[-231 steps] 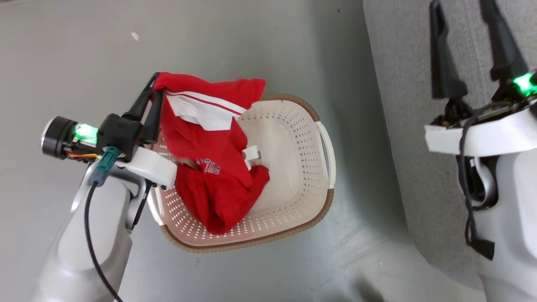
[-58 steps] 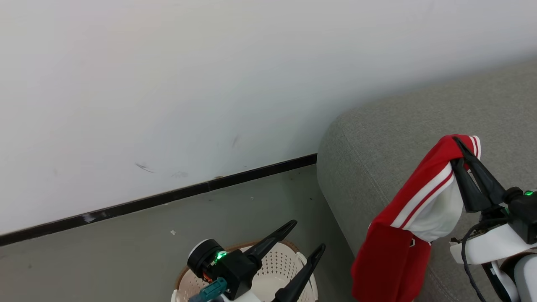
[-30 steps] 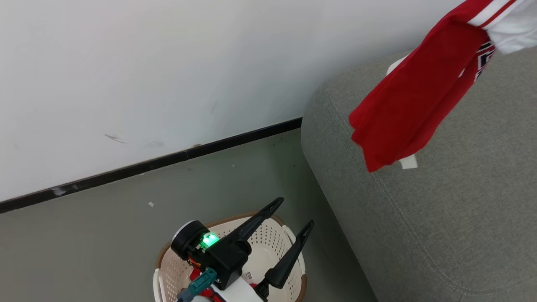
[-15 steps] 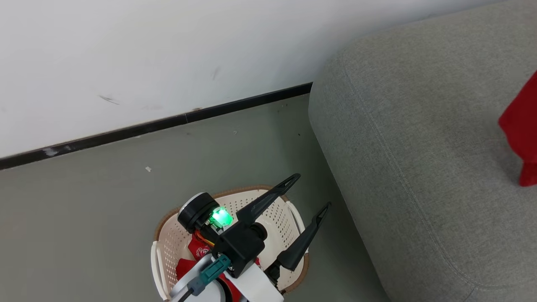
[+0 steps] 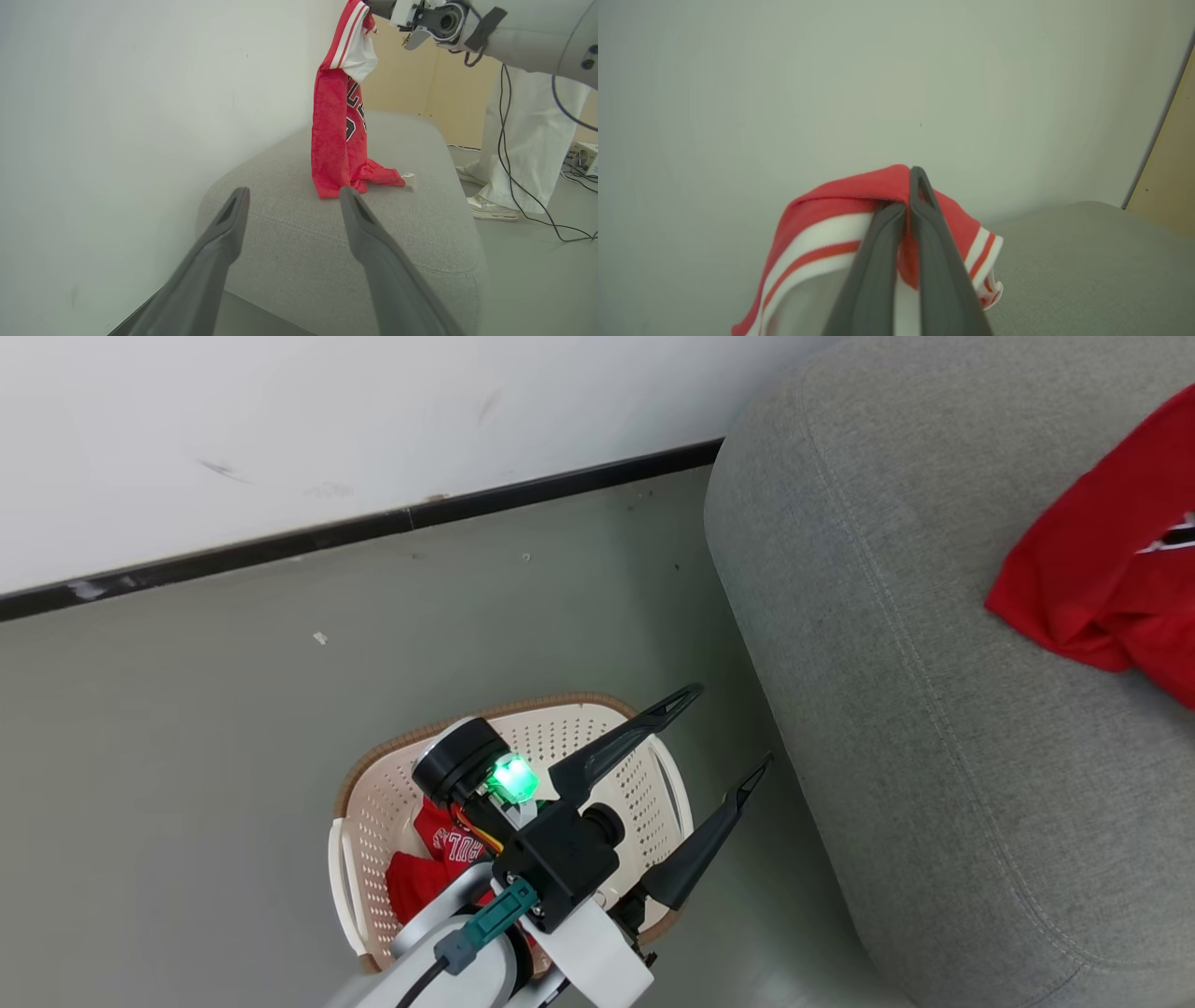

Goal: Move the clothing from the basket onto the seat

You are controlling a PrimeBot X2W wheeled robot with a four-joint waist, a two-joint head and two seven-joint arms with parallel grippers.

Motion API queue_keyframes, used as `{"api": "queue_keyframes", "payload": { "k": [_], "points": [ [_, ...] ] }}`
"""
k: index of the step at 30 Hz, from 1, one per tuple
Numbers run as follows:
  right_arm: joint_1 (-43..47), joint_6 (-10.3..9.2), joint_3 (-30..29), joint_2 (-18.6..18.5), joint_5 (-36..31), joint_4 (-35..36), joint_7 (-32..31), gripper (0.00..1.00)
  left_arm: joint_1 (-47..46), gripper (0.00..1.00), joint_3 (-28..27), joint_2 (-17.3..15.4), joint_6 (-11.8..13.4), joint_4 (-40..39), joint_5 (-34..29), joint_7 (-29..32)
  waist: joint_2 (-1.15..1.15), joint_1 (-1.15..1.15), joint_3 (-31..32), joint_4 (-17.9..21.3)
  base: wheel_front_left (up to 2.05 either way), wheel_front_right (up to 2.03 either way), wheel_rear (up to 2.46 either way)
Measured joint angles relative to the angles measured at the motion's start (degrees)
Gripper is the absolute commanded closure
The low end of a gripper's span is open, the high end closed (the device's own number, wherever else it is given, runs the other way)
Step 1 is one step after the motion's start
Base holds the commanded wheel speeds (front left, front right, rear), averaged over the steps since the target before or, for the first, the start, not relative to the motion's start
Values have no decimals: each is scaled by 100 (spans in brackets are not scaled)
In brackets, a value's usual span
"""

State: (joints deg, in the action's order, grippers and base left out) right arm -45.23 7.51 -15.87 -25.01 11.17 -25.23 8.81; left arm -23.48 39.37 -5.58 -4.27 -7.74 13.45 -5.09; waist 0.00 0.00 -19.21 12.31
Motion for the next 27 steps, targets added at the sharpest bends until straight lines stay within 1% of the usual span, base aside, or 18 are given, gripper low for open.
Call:
{"api": "queue_keyframes", "payload": {
  "k": [4, 7, 9, 16, 26, 27],
  "points": [
    [417, 0, 31, 360, 32, -204, 298, 100, -115, 0, 13, -2, -29, -12, -35, 1, 0, 0, -146, 3, 0, 0, 0],
    [731, -1, 27, 704, 87, -453, 389, 100, -153, 0, 26, -3, -47, -11, -69, 5, 0, 0, -245, 19, 0, 0, 0],
    [906, 0, 29, 843, 90, -538, 447, 100, -210, 0, 30, -1, -48, -13, -108, 5, 0, 0, -304, 30, 0, 0, 0],
    [1439, 0, -303, 849, 36, -702, 535, 100, -268, 0, 20, 0, -51, 73, -108, -48, 0, 0, -438, 12, 0, 0, 0],
    [1817, 1, -353, 1072, -11, -750, 539, 100, -289, 0, 2, 0, -82, 178, -104, -143, 0, 0, -415, 36, 0, 0, 0],
    [1840, 0, -361, 1091, -13, -749, 539, 96, -291, 0, 3, 1, -96, 194, -104, -155, 0, 0, -409, 39, 0, 0, 0]
  ]
}}
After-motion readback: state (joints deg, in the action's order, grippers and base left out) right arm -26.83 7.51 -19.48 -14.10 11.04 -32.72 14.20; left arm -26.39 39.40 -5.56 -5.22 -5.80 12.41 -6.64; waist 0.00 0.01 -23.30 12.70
